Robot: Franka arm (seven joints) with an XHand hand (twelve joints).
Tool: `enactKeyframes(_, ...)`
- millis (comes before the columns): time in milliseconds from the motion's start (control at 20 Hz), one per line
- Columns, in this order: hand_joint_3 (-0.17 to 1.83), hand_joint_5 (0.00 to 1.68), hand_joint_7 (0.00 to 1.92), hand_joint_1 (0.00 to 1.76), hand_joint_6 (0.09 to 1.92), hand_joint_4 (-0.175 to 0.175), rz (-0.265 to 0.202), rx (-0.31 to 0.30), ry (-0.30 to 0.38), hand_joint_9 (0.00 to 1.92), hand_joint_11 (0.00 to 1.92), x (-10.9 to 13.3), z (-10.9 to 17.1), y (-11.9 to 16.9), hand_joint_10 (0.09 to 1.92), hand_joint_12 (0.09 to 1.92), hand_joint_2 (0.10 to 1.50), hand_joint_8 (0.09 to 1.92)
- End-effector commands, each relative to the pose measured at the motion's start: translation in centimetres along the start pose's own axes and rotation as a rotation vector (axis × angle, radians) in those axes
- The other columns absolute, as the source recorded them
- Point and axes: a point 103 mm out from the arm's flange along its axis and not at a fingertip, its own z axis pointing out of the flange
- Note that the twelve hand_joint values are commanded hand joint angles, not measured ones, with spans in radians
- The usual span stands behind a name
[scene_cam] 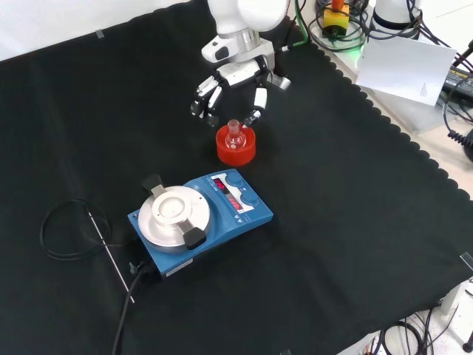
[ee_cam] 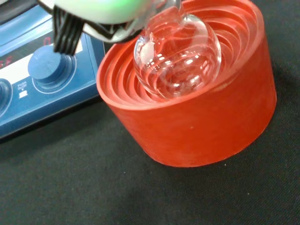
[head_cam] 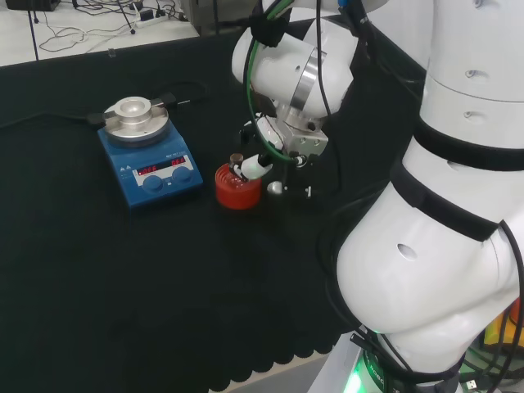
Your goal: Pick up the round-bottom flask.
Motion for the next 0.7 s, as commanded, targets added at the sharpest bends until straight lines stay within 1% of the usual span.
enactKeyframes(50, 0.70, 0.66, 0.21, 0.98, 0.63, -0.038, 0.000, -0.014, -0.020, 0.50, 0.27, -0.25, 0.40, 0.12, 0.61, 1.34, 0.57, 0.56)
enactKeyframes(250, 0.70, 0.67, 0.22, 0.99, 0.67, -0.042, -0.006, -0.023, -0.037, 0.51, 0.28, -0.47, 0.60, 0.19, 0.61, 1.34, 0.57, 0.57)
enactKeyframes(550, 0.70, 0.69, 0.23, 1.00, 0.71, -0.049, -0.007, -0.011, -0.051, 0.52, 0.30, -0.47, 0.73, 0.45, 0.61, 1.34, 0.57, 0.58)
enactKeyframes(700, 0.70, 0.70, 0.24, 1.01, 0.72, -0.051, -0.022, -0.017, -0.073, 0.53, 0.30, -0.36, 0.74, 0.55, 0.61, 1.33, 0.57, 0.58)
